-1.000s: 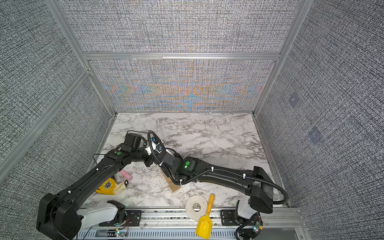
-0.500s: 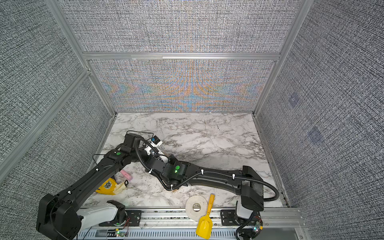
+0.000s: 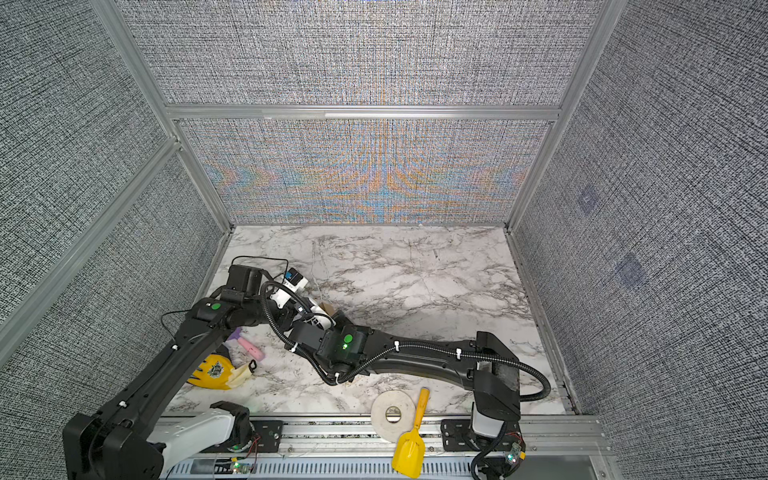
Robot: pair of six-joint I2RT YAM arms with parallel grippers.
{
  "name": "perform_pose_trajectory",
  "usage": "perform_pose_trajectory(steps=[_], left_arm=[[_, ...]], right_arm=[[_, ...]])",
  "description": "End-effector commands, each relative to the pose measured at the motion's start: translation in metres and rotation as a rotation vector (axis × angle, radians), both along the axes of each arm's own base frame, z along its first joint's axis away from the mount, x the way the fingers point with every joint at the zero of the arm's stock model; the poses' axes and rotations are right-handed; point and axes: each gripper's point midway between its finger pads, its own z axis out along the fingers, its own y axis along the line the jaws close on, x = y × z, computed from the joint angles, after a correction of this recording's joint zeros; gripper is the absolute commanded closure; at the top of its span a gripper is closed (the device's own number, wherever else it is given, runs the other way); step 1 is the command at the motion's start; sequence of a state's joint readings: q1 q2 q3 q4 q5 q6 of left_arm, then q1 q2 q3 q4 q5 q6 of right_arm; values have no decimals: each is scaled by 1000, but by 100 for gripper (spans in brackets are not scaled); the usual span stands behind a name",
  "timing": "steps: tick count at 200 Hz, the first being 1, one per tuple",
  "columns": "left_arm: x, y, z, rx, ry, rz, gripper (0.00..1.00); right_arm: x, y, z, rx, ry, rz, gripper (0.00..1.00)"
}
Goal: Fold the paper box
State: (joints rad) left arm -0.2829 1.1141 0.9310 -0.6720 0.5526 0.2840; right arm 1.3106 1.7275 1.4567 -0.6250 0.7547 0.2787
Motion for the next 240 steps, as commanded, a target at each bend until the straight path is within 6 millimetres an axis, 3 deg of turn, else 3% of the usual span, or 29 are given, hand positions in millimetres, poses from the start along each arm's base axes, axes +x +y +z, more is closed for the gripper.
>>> perform_pose_trajectory(steps=[1,42,86,184,240], left_arm=[[-7,1,9,-18,-4,-38,56],[4,-5,21,-71,-33,-68,49],[12,16,-9,-81,81,121,53],[22,26,-12,-122,69,172,54],[41,21,24,-271,65,180,54]], right_arm=[[-7,-3,-13,-39,47,19,99],[-7,0,-11,-40,38,29,100],[-13,8,-11,-85,18,37,100],[-22,21,-24,-212,-28,37,100],[-30,24,-31,-210,-22,67,100]])
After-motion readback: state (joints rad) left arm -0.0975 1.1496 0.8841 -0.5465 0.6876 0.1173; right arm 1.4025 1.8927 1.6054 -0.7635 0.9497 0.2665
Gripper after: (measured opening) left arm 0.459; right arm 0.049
